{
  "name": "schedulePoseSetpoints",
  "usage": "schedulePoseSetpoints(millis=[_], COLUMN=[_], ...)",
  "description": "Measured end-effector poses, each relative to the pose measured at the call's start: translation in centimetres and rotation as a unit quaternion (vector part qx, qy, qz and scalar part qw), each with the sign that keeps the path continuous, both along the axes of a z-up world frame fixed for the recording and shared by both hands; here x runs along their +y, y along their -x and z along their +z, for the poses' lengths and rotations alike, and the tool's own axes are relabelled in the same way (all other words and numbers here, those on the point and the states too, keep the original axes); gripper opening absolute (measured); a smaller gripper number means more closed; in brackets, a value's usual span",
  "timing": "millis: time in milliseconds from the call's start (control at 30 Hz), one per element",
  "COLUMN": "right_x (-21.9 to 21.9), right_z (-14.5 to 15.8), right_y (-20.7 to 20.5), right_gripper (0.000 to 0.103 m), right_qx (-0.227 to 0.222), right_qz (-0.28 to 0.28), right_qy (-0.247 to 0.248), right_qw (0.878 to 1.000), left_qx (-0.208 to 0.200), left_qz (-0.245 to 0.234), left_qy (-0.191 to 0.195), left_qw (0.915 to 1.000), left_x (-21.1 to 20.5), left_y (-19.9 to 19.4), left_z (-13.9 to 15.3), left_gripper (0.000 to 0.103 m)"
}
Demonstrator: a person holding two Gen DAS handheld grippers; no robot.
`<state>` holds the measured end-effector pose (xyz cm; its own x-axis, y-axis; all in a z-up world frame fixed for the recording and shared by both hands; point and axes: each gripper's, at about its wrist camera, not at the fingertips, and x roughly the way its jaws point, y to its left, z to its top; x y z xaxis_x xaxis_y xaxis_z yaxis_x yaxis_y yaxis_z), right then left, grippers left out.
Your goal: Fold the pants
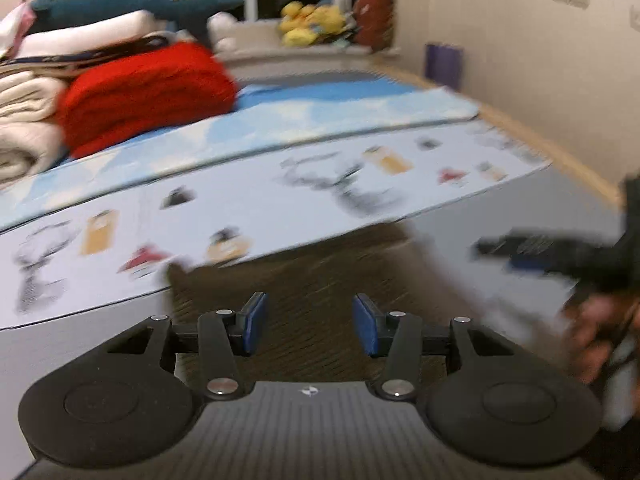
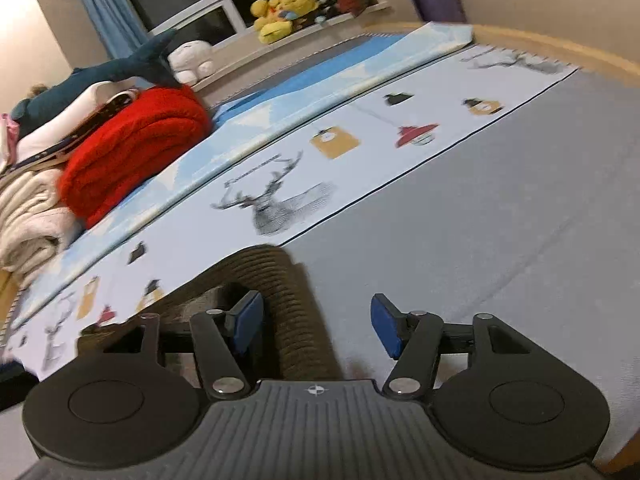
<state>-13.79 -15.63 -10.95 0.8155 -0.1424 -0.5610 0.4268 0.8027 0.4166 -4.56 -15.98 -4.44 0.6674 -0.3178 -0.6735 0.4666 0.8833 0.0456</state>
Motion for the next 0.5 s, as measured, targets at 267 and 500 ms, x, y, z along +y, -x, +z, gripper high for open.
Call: schedulePoseSetpoints(millis=[267,500], right_x=[2.6,6.1], right_z=[-2.5,-0.6], right_y=[-2.9,-4.3], right_gripper=[0.082,0.015], right_qx=[0.063,0.060], right_qz=[0.079,0.116], right_qy=[-0.079,0.040], right_qw=[0.992,0.991], left_qx=[0.083,0.066], left_qz=[0.032,-0.020], left_qy=[0.024,0.023], left_qw=[0.9958,0.9973], left_x=[8.8,6.5], left_y=[-0.1,1.1], left_z=[-5.1,-5.3], left_gripper=[0.051,0.050])
